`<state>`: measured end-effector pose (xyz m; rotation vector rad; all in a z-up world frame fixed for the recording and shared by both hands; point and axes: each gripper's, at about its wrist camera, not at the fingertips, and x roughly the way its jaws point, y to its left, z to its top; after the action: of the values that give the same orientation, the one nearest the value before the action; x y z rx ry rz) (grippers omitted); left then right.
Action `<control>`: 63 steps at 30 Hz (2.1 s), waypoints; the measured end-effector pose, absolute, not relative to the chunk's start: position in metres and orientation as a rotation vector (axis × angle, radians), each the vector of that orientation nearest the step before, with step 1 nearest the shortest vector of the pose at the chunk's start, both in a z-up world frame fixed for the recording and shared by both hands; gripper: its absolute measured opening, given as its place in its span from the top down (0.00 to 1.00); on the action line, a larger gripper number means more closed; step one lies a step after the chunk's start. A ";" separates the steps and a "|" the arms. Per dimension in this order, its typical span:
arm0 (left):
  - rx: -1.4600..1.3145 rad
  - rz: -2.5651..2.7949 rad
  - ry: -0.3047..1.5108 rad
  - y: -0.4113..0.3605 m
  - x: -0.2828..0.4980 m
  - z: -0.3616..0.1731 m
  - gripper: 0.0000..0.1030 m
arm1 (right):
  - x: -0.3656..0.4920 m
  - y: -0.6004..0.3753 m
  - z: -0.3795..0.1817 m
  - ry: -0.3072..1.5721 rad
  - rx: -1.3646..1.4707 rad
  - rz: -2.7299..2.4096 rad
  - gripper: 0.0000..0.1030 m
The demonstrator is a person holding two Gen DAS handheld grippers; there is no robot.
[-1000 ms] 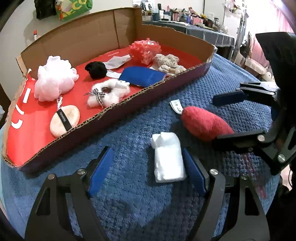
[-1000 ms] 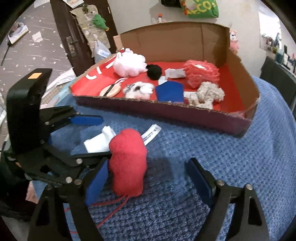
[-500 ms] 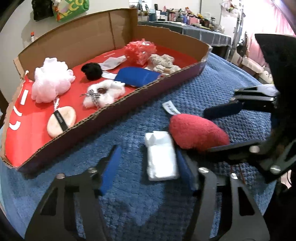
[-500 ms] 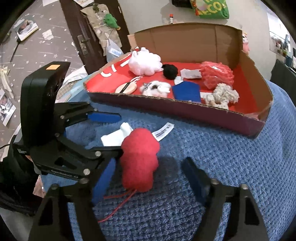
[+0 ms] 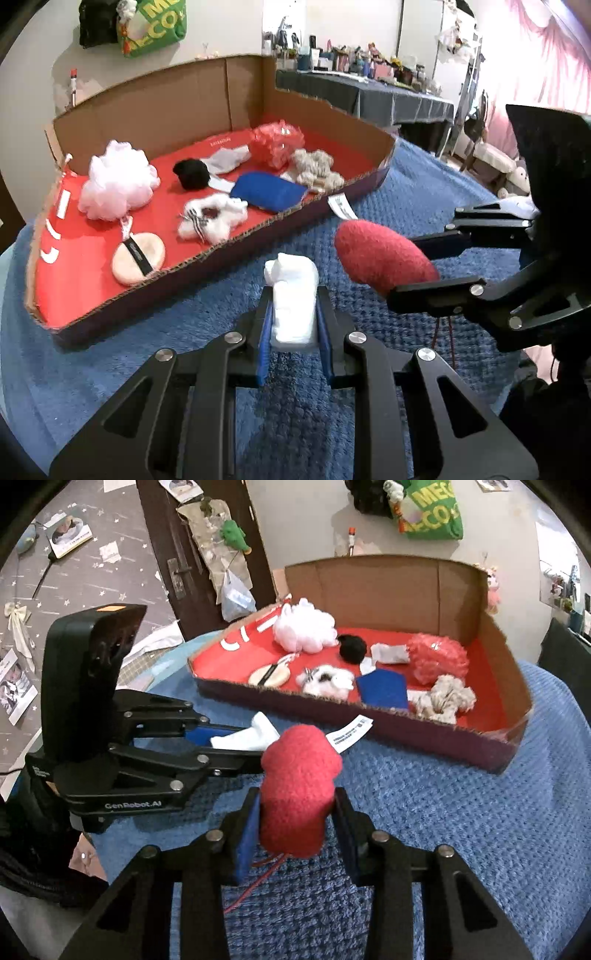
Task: Organize soft objects
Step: 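Grasp the white sock with the left tool while the right tool grasps the red plush, then carry the white sock and red plush over the box and lower them inside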
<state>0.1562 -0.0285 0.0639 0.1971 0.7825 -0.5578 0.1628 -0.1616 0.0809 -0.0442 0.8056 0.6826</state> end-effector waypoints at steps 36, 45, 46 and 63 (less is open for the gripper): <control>0.186 -0.449 0.752 -0.024 0.303 0.150 0.81 | 0.319 -0.168 0.200 0.756 -0.011 0.514 0.60; 0.204 -0.368 0.916 -0.033 0.394 0.115 0.81 | 0.423 -0.153 0.150 0.952 0.038 0.396 0.60; 0.206 -0.365 0.927 -0.034 0.399 0.112 0.81 | 0.428 -0.151 0.145 0.969 0.032 0.389 0.60; 0.277 -0.306 1.085 -0.059 0.444 0.066 0.81 | 0.481 -0.136 0.099 1.120 -0.083 0.280 0.60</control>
<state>0.4439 -0.0587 0.0659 0.2771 1.0848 -0.3059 0.4809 -0.1362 0.0993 -0.0826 1.1200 0.2803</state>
